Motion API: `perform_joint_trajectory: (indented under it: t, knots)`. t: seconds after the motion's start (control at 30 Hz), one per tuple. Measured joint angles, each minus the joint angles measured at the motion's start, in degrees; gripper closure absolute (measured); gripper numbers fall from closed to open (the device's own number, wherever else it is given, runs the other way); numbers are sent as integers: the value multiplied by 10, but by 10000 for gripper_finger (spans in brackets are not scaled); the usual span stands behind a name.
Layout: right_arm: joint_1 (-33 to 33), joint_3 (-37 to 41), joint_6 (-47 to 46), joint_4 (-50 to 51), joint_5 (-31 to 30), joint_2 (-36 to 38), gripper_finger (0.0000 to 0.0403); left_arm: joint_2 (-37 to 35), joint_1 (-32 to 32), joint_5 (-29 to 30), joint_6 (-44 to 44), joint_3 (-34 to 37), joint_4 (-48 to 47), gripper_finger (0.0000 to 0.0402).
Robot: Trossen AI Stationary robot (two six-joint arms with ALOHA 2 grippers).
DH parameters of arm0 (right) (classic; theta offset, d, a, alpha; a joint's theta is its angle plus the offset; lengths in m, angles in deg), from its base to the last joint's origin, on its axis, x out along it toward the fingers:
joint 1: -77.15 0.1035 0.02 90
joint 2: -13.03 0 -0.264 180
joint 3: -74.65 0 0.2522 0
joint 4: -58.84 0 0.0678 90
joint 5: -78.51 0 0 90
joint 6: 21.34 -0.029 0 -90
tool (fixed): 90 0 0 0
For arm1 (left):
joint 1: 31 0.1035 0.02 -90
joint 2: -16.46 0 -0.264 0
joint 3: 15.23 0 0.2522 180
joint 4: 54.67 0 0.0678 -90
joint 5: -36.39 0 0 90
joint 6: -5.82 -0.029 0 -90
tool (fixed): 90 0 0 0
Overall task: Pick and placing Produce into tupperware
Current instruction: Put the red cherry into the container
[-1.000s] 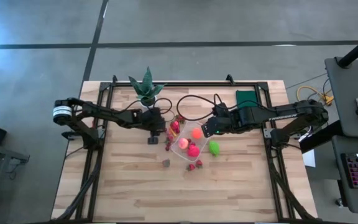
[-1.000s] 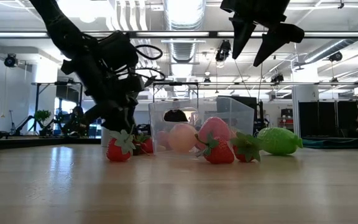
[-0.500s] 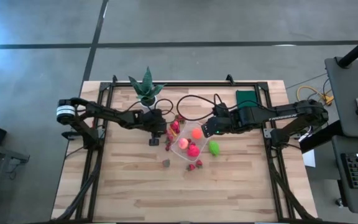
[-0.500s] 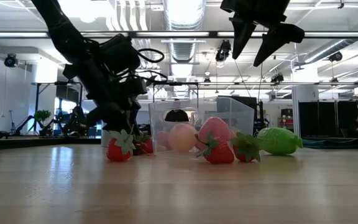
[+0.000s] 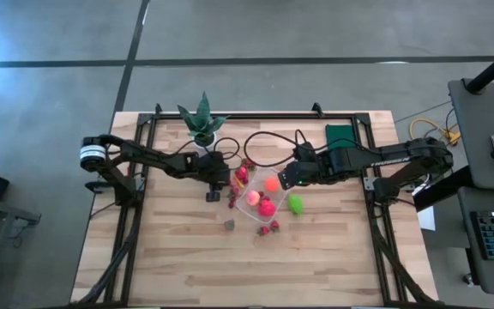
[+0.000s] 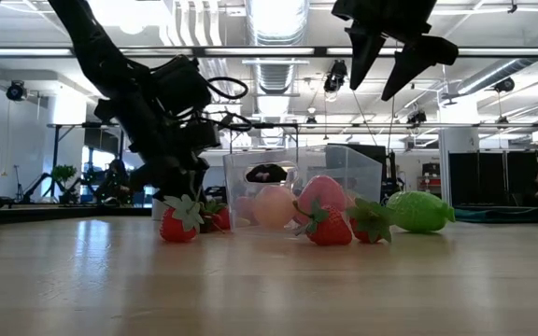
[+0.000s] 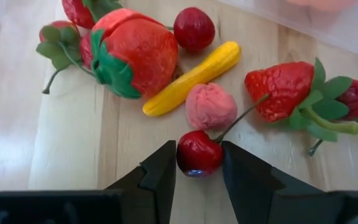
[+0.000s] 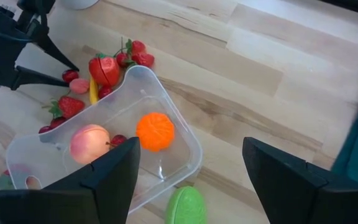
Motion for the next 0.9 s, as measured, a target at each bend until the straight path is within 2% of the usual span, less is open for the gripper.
perform_joint_trajectory:
  t: [0.2,0.43,0.6,0.9]
  knots:
    - [0,0,-6,0,0,0,130,-4,-1,0,0,-1,-1,291]
    - [0,0,-8,0,0,0,131,-17,-2,0,0,0,-13,328]
    - [0,0,-8,0,1,0,131,-21,-3,1,17,-4,-15,329]
    - [0,0,-8,1,5,0,131,-137,-13,-13,60,-63,-15,326]
